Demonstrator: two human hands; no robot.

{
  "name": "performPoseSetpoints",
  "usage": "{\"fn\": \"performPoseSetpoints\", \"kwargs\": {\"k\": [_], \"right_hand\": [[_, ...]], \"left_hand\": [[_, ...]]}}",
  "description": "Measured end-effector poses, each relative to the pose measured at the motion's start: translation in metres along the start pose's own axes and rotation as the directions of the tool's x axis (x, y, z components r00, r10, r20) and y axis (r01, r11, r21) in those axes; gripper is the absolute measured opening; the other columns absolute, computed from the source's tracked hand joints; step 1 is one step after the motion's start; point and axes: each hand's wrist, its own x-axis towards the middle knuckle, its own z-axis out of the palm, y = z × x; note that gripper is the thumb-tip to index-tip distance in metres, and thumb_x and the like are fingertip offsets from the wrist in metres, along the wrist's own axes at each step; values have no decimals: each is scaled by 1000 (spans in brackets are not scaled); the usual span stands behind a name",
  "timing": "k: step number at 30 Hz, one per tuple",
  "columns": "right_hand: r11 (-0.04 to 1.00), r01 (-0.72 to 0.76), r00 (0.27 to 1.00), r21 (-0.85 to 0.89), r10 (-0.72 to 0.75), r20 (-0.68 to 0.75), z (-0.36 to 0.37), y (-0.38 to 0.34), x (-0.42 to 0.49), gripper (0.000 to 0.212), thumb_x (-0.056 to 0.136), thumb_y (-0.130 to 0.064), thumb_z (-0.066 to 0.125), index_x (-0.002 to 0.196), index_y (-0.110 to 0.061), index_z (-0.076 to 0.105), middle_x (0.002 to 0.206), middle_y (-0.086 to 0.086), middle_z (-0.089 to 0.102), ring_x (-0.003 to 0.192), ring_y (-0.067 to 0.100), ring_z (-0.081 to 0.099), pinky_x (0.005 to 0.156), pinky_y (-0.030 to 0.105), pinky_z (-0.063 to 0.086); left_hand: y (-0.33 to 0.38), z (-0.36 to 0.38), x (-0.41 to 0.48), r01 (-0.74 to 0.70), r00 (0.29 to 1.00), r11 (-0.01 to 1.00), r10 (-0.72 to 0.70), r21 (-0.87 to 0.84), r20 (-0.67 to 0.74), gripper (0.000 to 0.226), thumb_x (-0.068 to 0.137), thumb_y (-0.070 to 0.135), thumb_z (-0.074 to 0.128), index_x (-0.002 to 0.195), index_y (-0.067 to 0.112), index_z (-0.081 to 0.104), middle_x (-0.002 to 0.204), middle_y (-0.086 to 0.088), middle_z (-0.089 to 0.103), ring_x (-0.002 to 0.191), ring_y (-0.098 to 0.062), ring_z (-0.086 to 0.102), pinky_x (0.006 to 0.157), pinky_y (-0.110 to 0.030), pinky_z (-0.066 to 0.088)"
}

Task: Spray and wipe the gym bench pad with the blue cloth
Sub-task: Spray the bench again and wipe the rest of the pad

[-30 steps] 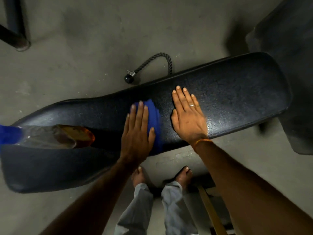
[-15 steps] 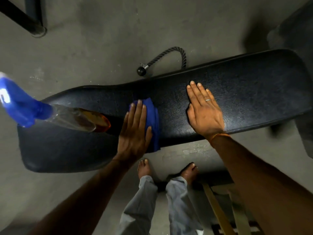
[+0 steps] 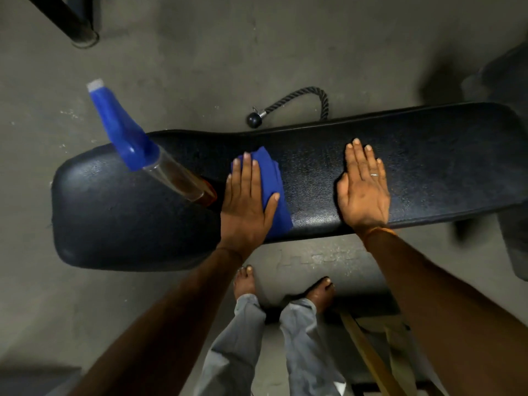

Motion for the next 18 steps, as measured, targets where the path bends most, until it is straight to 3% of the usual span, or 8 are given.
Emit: {"fn": "performPoseSetpoints", "kwargs": {"k": [4,8,11,13,15,18], "right_hand": [[972,-226,974,64,225,12,11,-53,-19,72,102,-42,14,167,-11,12,177,7,6,164,26,2,131,40,-2],[959,-215,977,184,211,41,8,-82,-41,72,102,-42,20,165,-9,23,176,8,13,164,28,7,132,41,3],[884,-305,951,356,300,69,0,-85,-37,59,103,-34,35,153,-6,48,170,11,32,160,32,23,129,39,19],[805,-354,929,477,361,80,-15,-100,-26,50,100,-31,39,135,-7,66,154,13,56,146,33,48,117,37,38],[775,-305,942,553,332,54,-31,-120,-13,47,95,-29,41,125,-11,73,136,11,70,126,32,64,104,35,47],[768,-241,962,593,270,41,-43,-143,3,32,100,-15,50,122,-15,74,128,6,74,114,28,69,98,37,52]], "left_hand": [[-3,-2,-10,-6,1000,1000,6,11,18,78,106,57,22,163,7,2,171,-13,-3,159,-28,-6,130,-44,10],[-14,-9,-26,-16,998,999,19,-42,65,75,105,55,22,163,9,6,171,-14,0,159,-28,-3,129,-47,15],[-4,-9,-43,54,990,989,-35,-138,137,70,106,52,24,163,14,7,171,-9,-3,159,-27,-6,129,-47,14],[7,-15,-42,151,982,967,-124,-204,140,67,106,48,31,162,15,16,171,-9,-5,159,-29,-3,128,-44,14],[20,-24,-35,279,958,914,-247,-294,143,61,104,43,42,158,17,30,171,-12,-5,158,-34,7,126,-44,19],[29,-31,-32,370,929,851,-337,-374,152,54,98,32,56,149,22,41,170,-17,1,153,-41,17,123,-47,26]]}}
